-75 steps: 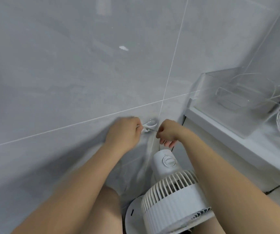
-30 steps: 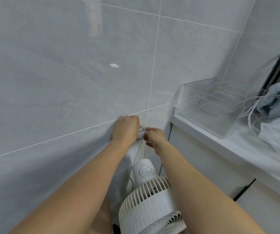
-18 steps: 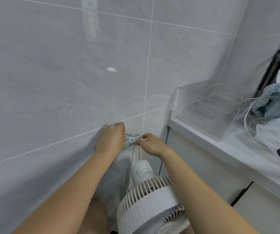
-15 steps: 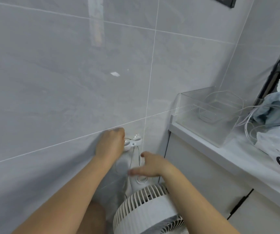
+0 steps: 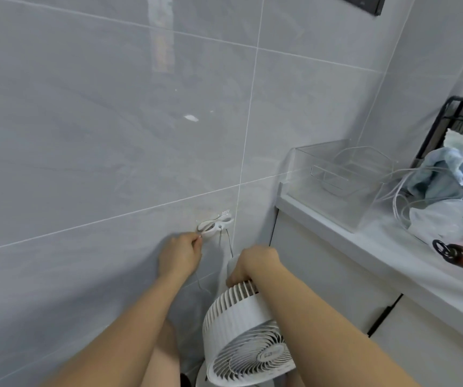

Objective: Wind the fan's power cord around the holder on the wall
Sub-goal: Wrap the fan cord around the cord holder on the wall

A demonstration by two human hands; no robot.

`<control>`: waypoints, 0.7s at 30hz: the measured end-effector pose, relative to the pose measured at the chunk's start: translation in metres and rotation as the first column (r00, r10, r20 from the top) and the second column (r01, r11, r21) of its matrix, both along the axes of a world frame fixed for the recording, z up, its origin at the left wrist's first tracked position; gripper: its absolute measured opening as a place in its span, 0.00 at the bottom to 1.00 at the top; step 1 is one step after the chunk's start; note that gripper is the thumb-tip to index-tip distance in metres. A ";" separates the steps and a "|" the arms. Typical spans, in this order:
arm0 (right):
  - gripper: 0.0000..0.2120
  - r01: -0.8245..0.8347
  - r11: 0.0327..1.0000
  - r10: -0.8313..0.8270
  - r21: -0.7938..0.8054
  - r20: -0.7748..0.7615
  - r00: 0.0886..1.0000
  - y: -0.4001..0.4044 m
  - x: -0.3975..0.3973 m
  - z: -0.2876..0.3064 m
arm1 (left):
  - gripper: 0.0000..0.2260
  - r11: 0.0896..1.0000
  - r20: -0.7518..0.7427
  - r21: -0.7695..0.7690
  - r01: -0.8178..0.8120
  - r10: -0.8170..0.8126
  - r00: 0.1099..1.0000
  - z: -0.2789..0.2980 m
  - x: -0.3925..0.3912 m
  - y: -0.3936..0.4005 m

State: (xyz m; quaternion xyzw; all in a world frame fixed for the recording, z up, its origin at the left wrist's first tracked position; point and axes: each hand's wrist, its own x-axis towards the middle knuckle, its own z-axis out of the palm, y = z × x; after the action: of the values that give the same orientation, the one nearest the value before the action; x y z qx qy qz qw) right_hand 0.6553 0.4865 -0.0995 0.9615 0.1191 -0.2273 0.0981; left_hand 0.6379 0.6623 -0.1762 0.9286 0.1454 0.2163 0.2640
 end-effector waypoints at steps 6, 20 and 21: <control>0.39 0.036 0.999 -0.037 -0.005 -0.086 0.996 0.014 0.013 -0.018 | 0.19 0.999 -0.044 -0.053 0.009 -0.011 0.999 -0.013 0.010 -0.004; 0.32 -0.045 0.999 0.044 -0.002 -0.048 0.998 -0.014 0.027 0.007 | 0.21 0.992 -0.099 -0.125 0.016 -0.028 0.995 -0.015 0.010 0.007; 0.32 -0.055 0.999 0.055 -0.002 -0.044 0.998 -0.015 0.028 0.010 | 0.20 0.991 -0.104 -0.136 0.020 -0.034 0.994 -0.016 0.012 0.008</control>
State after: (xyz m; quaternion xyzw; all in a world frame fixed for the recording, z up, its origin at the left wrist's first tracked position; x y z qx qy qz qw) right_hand 0.6837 0.4715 -0.0891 0.9526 0.1470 -0.2456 0.1033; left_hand 0.6495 0.6705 -0.1924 0.9208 0.1609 0.1526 0.3207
